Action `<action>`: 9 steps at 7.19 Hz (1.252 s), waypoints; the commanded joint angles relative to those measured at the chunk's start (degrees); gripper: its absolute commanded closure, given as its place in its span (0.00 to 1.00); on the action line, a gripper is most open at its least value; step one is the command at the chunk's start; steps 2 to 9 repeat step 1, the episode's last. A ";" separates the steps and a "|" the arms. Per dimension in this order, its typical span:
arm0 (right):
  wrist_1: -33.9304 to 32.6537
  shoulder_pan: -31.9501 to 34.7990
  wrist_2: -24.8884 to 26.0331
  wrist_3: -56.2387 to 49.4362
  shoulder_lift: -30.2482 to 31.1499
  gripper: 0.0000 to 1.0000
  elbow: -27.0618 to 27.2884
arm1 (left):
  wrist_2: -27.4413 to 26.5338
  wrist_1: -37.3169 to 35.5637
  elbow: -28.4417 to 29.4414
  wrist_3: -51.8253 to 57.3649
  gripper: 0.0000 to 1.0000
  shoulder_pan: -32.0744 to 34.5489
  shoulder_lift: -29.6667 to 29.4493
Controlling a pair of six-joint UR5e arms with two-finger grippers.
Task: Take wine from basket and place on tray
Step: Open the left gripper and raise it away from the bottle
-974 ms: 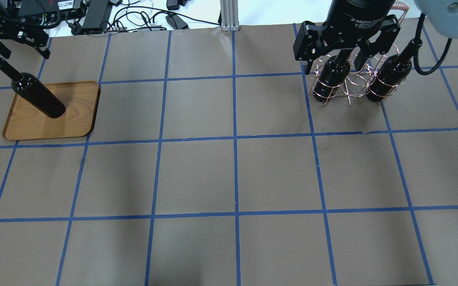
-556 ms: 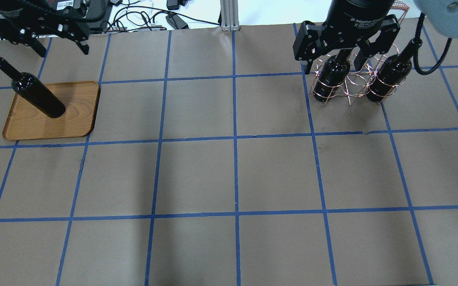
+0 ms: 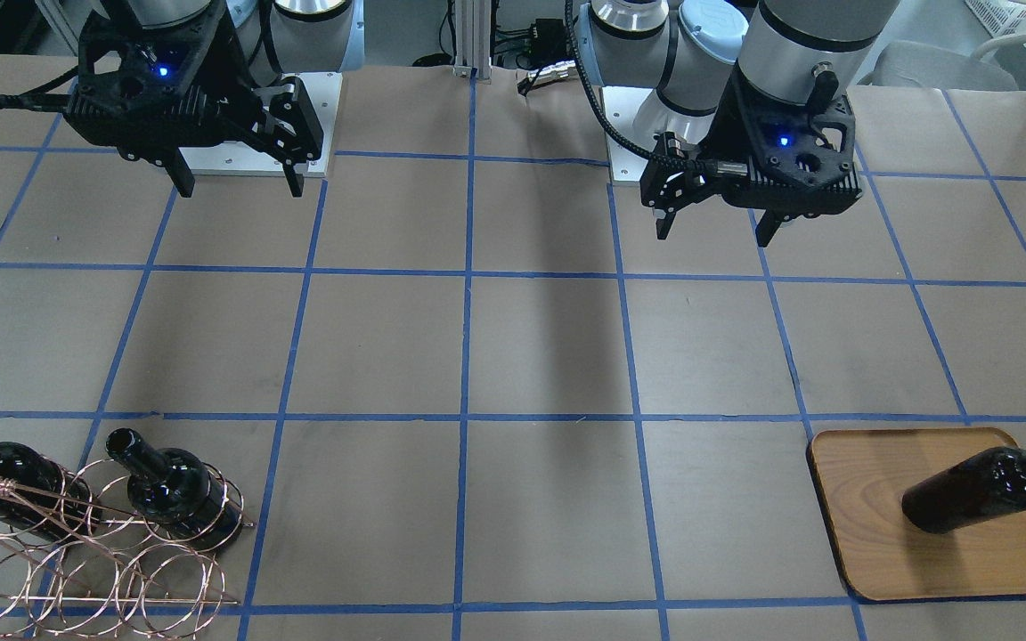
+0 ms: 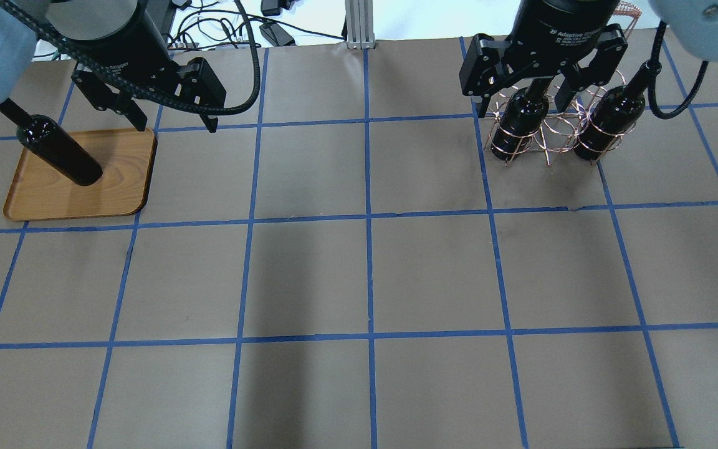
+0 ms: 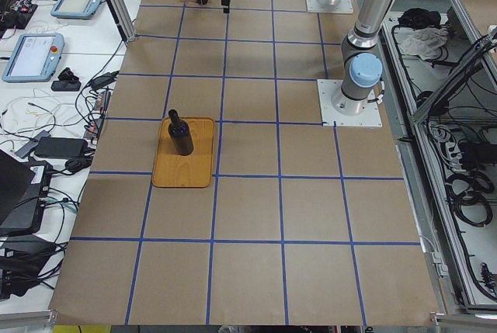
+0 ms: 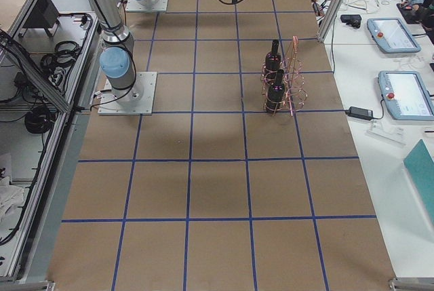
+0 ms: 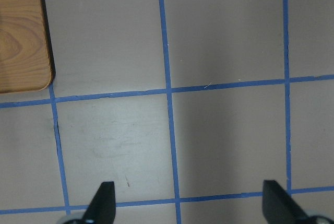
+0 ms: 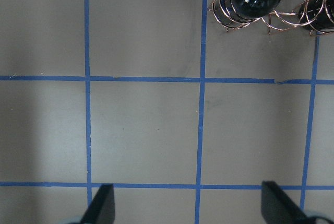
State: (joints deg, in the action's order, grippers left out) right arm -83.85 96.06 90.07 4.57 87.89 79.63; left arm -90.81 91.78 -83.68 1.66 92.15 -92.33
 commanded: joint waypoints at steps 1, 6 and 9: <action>0.00 0.00 0.02 0.00 0.00 0.00 0.09 | 0.02 -0.11 -0.52 0.09 0.00 -0.13 0.04; 0.00 0.00 0.02 0.00 0.00 0.00 0.09 | 0.02 -0.11 -0.52 0.09 0.00 -0.13 0.04; 0.00 0.00 0.02 0.00 0.00 0.00 0.09 | 0.02 -0.11 -0.52 0.09 0.00 -0.13 0.04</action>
